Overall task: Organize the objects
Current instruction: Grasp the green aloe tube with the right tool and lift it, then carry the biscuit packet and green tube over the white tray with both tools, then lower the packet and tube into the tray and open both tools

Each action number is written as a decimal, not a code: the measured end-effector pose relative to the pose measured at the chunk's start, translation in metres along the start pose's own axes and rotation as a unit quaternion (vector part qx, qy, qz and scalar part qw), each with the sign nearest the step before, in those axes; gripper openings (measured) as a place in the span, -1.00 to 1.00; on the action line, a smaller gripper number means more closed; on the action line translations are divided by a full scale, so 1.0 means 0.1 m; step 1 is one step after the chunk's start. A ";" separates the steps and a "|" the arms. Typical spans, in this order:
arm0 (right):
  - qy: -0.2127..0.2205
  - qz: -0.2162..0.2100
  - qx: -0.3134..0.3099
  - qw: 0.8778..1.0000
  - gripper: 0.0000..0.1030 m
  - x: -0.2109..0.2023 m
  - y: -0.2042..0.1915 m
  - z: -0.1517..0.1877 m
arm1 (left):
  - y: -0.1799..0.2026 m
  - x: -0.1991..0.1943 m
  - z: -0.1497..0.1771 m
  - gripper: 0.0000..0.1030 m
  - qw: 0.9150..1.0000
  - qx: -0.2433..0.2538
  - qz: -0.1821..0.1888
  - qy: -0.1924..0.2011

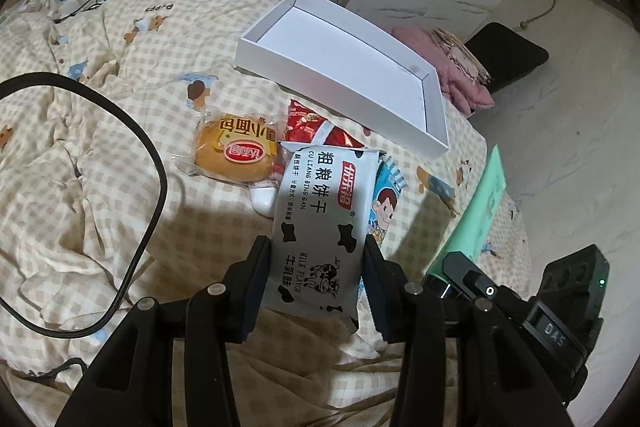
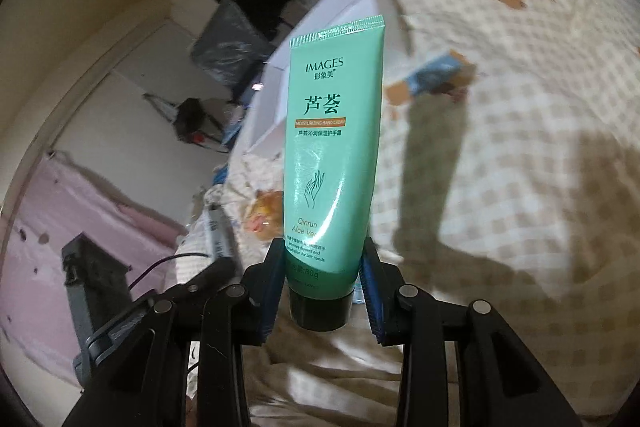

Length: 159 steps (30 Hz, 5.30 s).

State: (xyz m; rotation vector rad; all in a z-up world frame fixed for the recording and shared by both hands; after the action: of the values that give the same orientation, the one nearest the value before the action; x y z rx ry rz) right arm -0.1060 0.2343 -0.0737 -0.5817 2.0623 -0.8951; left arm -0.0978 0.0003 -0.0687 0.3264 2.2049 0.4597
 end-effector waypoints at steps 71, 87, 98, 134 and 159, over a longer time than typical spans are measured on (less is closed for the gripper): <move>0.011 -0.040 -0.041 0.998 -0.28 -0.08 -1.05 -0.07 | 0.23 -0.60 -0.44 -0.06 0.997 0.043 0.015 0.069; 0.180 -0.151 -0.080 0.969 -0.28 -0.72 -2.07 -1.25 | 0.77 -1.63 -1.98 -0.06 0.960 0.062 0.074 0.263; 0.206 0.001 -0.075 0.976 -0.28 0.62 -1.15 -1.54 | -0.02 0.39 -1.92 -0.06 0.983 0.058 0.032 0.174; 0.094 0.346 -0.198 0.912 -0.29 1.66 -0.46 -1.17 | -0.37 1.39 -1.67 -0.06 0.980 0.115 -0.151 0.067; 0.112 0.336 -0.250 0.901 -0.28 1.70 -0.69 -1.13 | -0.19 1.36 -1.62 0.12 0.968 0.165 -0.172 0.071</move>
State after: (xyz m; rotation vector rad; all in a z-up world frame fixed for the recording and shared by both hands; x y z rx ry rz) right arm -0.2899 0.1229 -0.0555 0.0184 2.4699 -0.0184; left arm -0.3105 0.0010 -0.0764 0.0791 2.4156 -0.0795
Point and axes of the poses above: each gripper's, at about its wrist camera, not at the fingertips, and x roughly the way its jaws point, y to its right, z to its underside, the point moved 6 cm from there along x, roughly the way its jaws point, and after that the axes turned 6 degrees about x, right-handed, at the moved point
